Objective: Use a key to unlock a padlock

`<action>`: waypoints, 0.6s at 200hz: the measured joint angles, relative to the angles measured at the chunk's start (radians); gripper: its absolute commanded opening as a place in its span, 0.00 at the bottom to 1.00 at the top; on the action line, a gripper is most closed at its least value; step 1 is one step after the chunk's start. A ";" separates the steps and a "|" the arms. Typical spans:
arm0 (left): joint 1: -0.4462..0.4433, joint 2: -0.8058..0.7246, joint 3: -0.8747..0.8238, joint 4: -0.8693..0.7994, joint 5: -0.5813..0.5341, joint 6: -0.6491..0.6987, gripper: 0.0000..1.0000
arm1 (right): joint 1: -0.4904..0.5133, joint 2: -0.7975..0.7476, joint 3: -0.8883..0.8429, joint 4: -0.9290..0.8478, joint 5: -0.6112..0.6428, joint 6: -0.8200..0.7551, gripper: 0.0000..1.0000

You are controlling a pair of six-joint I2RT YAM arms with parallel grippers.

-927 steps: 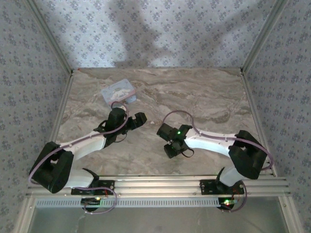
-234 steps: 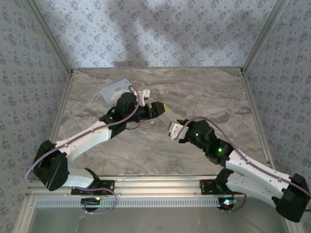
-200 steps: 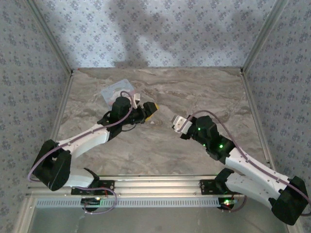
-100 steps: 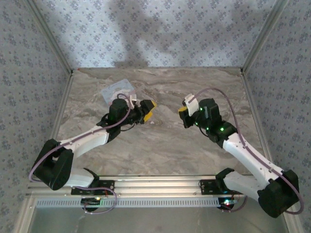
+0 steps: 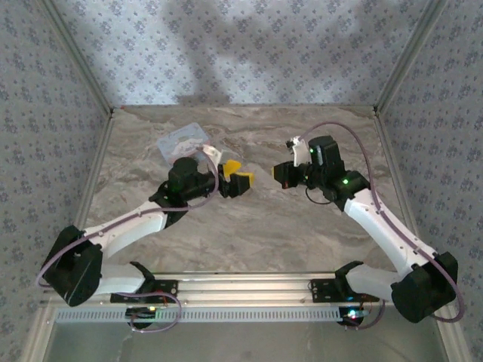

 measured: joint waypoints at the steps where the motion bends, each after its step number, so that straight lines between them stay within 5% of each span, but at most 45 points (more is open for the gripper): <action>1: -0.002 -0.001 -0.002 0.002 0.000 0.008 0.84 | 0.000 0.000 0.002 0.000 -0.002 0.001 0.00; 48: -0.054 0.009 -0.040 0.050 0.011 0.339 0.82 | 0.010 0.009 0.059 -0.031 -0.071 0.017 0.00; 120: -0.074 0.089 -0.023 0.071 0.010 0.476 0.66 | 0.058 0.025 0.064 -0.053 -0.119 0.033 0.00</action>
